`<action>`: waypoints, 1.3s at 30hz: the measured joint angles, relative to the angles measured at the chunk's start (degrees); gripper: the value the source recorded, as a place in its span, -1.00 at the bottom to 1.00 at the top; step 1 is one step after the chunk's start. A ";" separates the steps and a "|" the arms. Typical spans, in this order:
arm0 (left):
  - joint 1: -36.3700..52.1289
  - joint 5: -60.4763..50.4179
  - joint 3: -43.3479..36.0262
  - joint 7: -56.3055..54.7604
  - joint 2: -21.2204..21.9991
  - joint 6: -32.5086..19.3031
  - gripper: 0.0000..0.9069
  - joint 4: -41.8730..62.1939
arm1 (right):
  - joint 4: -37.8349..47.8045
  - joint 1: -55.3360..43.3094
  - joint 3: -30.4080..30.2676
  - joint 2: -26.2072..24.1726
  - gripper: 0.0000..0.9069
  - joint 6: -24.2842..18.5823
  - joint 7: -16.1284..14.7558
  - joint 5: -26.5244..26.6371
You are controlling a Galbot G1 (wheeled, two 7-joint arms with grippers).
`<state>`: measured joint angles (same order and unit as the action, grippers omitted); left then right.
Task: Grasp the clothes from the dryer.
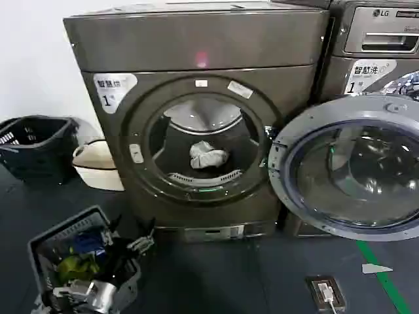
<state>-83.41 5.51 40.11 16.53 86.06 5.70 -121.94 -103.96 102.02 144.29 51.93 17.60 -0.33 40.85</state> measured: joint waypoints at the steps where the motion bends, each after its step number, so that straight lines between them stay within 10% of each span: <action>1: -0.04 -0.01 -0.01 0.01 0.04 0.01 1.00 -0.11 | 0.02 0.01 0.07 0.02 1.00 -0.09 0.03 0.12; 39: 0.21 0.27 0.27 0.12 0.02 0.38 1.00 -0.83 | -0.47 -0.53 -0.52 0.20 1.00 -0.55 -0.40 0.77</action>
<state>-83.20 5.78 40.38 16.66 86.08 6.07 -122.77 -104.43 101.49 143.77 52.12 17.05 -0.73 41.62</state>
